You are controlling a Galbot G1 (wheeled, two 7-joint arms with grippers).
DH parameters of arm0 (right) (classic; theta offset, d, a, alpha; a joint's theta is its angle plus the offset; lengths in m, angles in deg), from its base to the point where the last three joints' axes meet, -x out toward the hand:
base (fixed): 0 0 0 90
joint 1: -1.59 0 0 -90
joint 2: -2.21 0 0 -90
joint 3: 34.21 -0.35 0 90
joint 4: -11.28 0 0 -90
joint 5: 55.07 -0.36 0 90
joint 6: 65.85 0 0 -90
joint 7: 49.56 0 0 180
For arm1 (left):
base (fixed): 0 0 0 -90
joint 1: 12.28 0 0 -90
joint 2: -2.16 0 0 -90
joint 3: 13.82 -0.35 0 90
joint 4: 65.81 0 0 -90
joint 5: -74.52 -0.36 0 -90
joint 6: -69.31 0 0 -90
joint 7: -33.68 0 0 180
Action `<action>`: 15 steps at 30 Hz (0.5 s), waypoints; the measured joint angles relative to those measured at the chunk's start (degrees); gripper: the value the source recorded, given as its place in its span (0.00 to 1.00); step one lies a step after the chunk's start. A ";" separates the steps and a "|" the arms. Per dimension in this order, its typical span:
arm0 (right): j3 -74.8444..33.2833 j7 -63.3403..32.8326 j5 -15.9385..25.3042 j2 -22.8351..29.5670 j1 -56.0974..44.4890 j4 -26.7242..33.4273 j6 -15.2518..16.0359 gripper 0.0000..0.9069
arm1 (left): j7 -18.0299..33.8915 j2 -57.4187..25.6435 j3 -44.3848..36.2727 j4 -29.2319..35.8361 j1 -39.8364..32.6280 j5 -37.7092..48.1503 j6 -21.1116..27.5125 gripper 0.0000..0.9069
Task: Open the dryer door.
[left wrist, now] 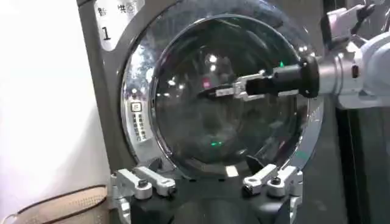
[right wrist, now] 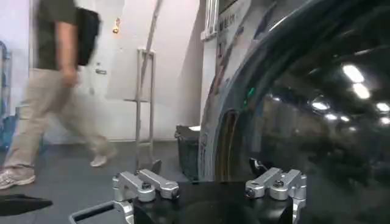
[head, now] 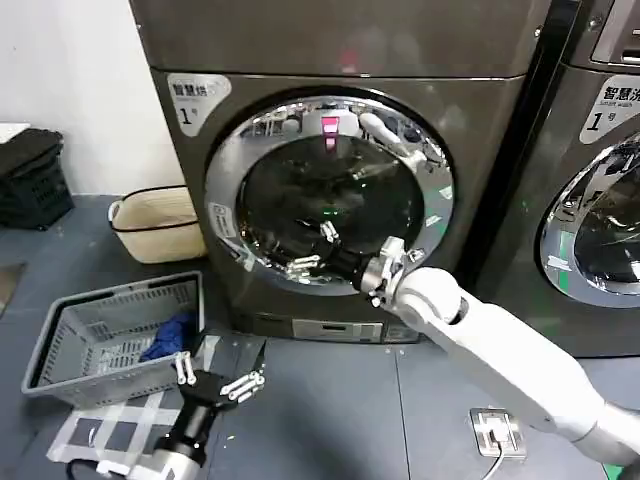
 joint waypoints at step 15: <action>1.17 1.16 0.15 3.97 1.87 5.27 -0.15 1.00 | 0.01 0.07 0.00 0.69 0.48 -0.04 -0.09 1.00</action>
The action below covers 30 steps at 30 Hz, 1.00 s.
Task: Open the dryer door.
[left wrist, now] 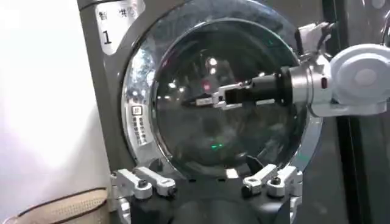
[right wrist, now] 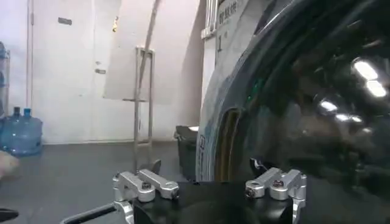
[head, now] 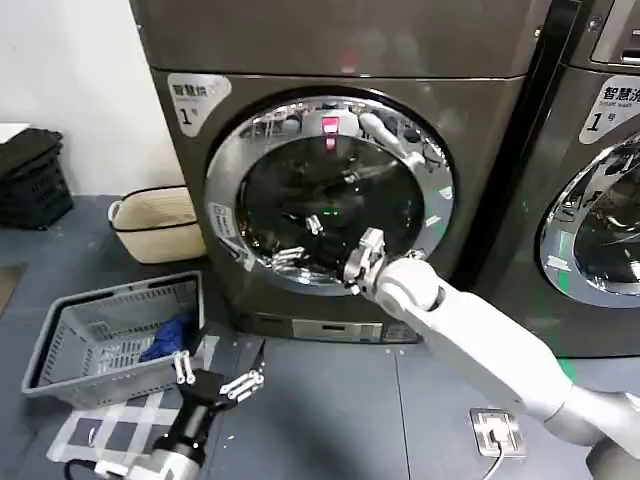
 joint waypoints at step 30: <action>3.21 5.08 0.78 8.42 4.98 12.71 -1.19 1.00 | 0.00 0.39 -0.05 1.25 1.03 -0.21 -0.21 1.00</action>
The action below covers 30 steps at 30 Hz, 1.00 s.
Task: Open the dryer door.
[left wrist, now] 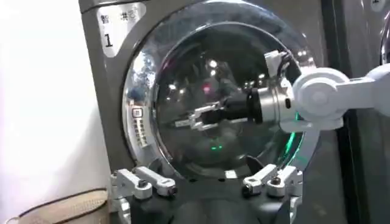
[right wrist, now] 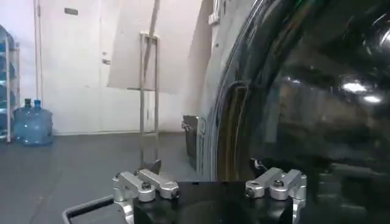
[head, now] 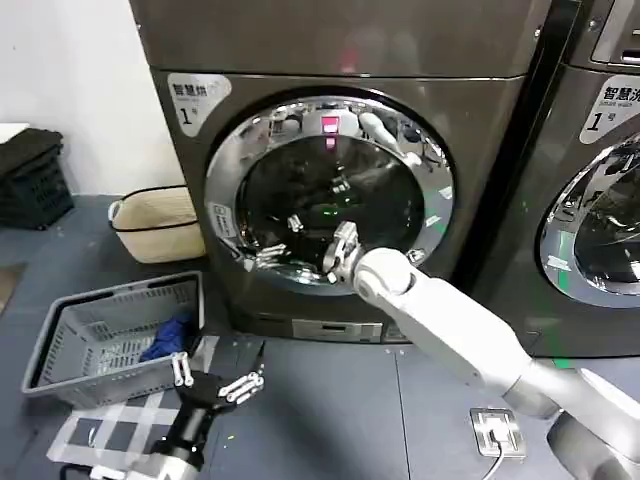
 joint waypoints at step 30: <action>0.06 7.24 1.41 5.58 2.34 8.93 -0.59 1.00 | -0.04 0.32 -0.27 0.69 0.37 0.13 -0.10 1.00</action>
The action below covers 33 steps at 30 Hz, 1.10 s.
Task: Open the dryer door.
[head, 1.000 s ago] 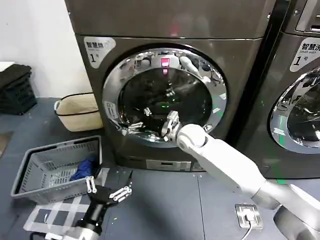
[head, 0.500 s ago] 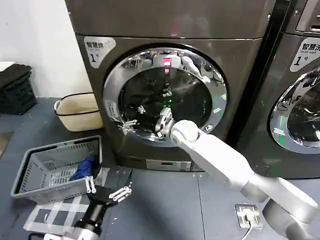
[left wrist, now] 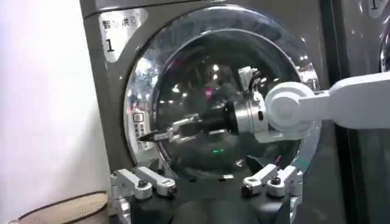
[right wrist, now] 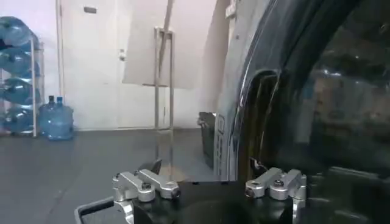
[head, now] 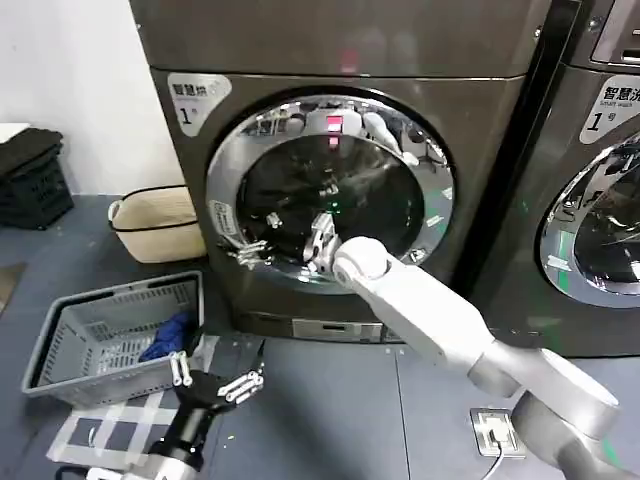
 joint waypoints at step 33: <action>1.30 8.89 -0.10 -1.74 -1.03 -3.76 0.06 1.00 | -0.06 -0.07 0.16 0.32 0.06 0.17 -0.06 1.00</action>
